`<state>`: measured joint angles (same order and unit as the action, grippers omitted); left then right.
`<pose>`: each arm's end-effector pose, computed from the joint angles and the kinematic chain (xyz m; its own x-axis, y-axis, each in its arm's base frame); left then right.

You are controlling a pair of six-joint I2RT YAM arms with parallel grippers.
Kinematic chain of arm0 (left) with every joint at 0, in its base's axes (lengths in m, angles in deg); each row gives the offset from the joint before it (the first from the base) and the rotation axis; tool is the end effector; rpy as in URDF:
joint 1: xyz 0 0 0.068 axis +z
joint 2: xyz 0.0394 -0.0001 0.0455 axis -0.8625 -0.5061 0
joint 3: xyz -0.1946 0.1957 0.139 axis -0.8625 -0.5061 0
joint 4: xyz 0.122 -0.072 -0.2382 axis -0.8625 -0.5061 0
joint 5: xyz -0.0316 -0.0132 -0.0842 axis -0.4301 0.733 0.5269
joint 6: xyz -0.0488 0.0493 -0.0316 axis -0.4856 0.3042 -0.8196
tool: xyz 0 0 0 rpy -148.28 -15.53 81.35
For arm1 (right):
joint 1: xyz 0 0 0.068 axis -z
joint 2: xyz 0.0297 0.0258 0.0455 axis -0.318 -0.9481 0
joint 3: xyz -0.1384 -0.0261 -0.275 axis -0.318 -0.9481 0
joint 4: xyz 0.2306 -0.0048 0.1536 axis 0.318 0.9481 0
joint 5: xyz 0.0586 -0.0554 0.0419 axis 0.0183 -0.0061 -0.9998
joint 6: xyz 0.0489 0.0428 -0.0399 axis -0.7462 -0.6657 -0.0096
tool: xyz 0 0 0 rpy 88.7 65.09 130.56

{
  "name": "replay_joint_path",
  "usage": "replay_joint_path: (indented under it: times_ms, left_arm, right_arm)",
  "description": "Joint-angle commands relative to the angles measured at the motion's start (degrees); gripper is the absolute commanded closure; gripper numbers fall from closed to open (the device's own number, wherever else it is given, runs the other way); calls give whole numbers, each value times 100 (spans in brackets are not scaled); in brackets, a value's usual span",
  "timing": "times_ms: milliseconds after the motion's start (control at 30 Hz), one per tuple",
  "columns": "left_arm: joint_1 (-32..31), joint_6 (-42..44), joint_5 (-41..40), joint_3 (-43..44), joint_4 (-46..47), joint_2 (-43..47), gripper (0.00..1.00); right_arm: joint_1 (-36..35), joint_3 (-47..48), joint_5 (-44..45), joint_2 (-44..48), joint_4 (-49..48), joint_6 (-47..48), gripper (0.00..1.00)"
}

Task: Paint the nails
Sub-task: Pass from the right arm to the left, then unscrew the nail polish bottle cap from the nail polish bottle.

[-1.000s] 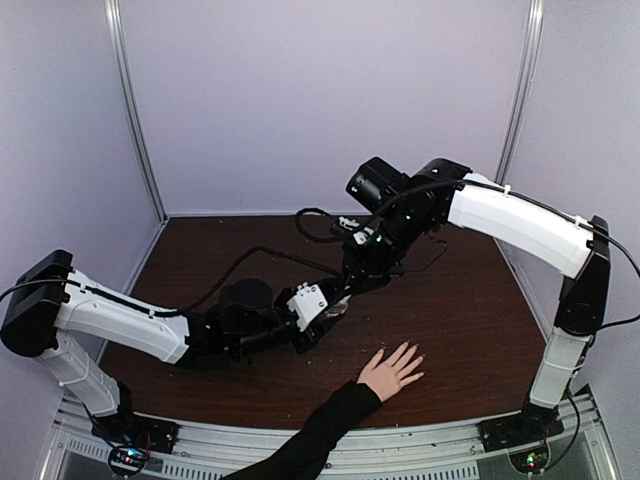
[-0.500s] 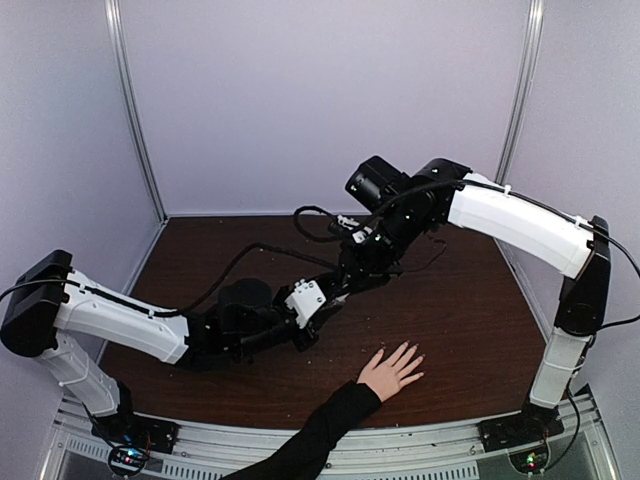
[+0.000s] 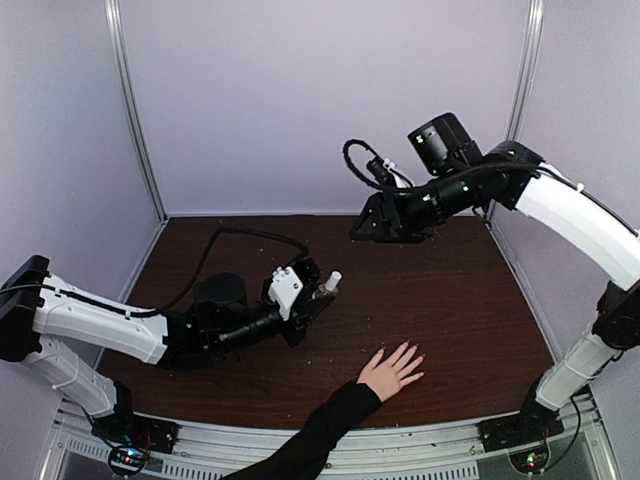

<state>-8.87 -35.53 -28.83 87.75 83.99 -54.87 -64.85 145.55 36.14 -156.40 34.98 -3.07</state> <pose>0.1422 -0.3196 0.2675 0.0183 0.1146 -0.9932 0.8198 0.5670 0.0805 0.2309 0.2801 0.4306 -0.8418 -0.2420 -0.4826 -0.5179 0.6140 0.5956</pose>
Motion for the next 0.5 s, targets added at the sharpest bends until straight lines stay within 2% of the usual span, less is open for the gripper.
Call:
replay_joint_path:
  times_ms: [0, 133, 267, 467]
  left_arm:
    - [0, -330, 118, -128, 283, 316, 100]
    - [0, -687, -24, -209, 87, 564, 100]
    - [0, -1063, -549, -103, -402, 720, 100]
    - [4, -1380, -1073, -129, -281, 736, 100]
  right_arm:
    - [26, -629, 383, 747, -1118, 268, 32]
    - [16, -1113, 270, 1205, -1457, 565, 28]
    - [-105, -1378, -52, 1331, -1726, 624, 29]
    - [-589, -1557, 497, 1149, -2101, 503, 36]
